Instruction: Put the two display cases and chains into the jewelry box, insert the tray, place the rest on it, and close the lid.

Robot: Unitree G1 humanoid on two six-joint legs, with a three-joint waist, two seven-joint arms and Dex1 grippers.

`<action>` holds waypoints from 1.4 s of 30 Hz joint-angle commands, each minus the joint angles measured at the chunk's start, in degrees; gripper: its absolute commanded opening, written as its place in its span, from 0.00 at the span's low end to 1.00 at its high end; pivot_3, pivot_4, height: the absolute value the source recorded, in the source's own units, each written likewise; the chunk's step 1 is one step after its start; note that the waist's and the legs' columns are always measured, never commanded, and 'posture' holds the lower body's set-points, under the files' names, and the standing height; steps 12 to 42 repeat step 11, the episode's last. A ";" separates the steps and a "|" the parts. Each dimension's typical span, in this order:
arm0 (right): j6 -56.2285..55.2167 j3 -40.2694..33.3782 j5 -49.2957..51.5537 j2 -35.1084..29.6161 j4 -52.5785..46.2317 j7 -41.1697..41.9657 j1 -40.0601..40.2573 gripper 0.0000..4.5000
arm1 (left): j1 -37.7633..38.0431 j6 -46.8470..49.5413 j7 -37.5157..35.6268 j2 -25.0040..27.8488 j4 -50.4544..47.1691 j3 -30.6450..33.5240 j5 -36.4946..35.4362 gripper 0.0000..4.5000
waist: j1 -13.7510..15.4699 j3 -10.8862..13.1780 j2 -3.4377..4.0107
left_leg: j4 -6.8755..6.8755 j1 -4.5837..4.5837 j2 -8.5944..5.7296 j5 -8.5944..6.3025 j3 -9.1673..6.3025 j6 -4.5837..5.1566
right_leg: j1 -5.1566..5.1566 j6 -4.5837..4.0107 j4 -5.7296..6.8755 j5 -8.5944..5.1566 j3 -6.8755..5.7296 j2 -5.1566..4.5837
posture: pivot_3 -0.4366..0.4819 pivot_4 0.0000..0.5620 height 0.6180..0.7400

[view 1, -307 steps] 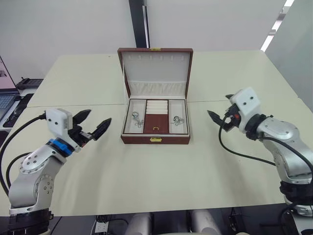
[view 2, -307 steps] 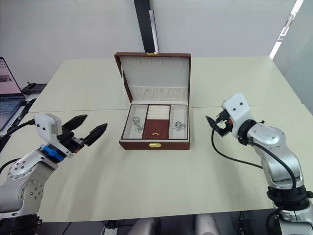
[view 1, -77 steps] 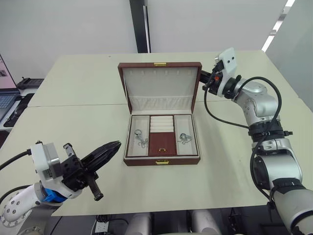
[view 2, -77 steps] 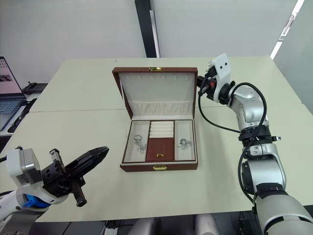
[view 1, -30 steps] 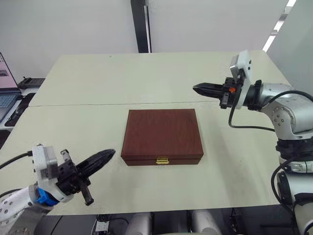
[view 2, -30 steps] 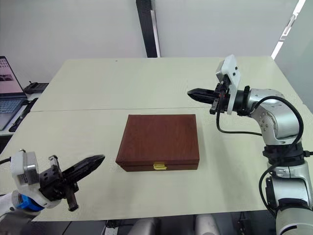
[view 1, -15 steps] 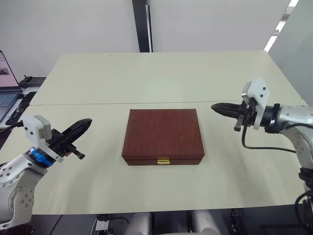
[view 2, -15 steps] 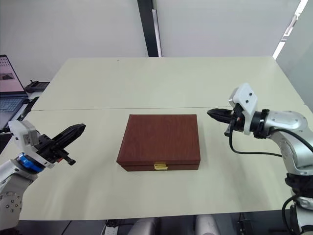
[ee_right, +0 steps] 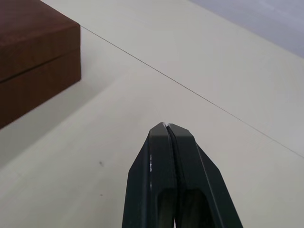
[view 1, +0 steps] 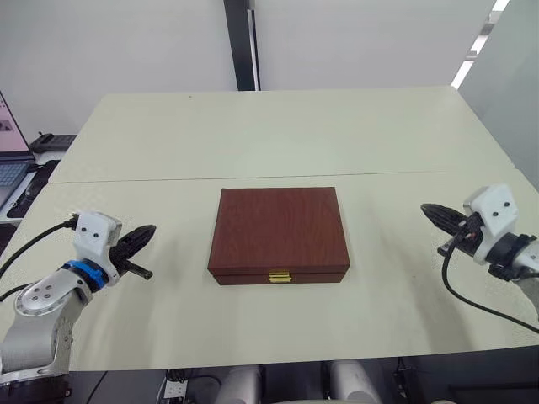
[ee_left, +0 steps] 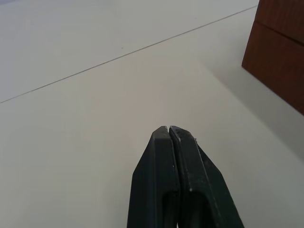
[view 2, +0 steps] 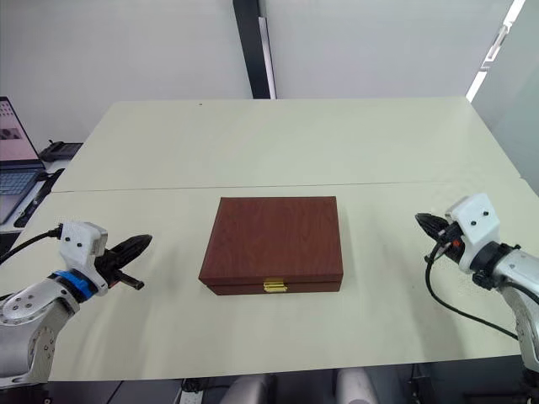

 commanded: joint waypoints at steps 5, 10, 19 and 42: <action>-6.16 -1.62 -1.81 -0.02 1.89 -1.16 0.99 0.01 | 0.40 -2.81 1.53 0.50 2.22 0.76 3.58 0.00 | -0.06 0.00 0.00 | 0.00 0.00 0.01 0.00 -0.02 0.00 | 0.00 0.00 0.01 0.00 -0.01 0.00 | 0.48 0.27 1.00; -6.28 -0.63 -2.10 -0.14 1.98 -1.06 0.47 0.01 | 0.00 -3.50 1.19 0.10 2.84 1.20 3.41 0.00 | -0.05 0.00 0.00 | 0.00 0.00 0.01 0.00 -0.02 0.00 | 0.01 0.00 0.01 0.00 -0.01 -0.01 | 0.48 0.27 1.00; -6.26 -0.44 -2.18 -0.16 2.02 -1.04 0.35 0.01 | -0.21 -3.97 0.63 -0.20 3.03 1.54 2.63 0.00 | -0.05 0.00 0.00 | 0.00 0.00 0.01 0.00 -0.02 0.00 | 0.01 0.00 0.01 0.00 -0.01 -0.01 | 0.48 0.27 1.00; -6.26 -0.44 -2.18 -0.16 2.02 -1.04 0.35 0.01 | -0.21 -3.97 0.63 -0.20 3.03 1.54 2.63 0.00 | -0.05 0.00 0.00 | 0.00 0.00 0.01 0.00 -0.02 0.00 | 0.01 0.00 0.01 0.00 -0.01 -0.01 | 0.48 0.27 1.00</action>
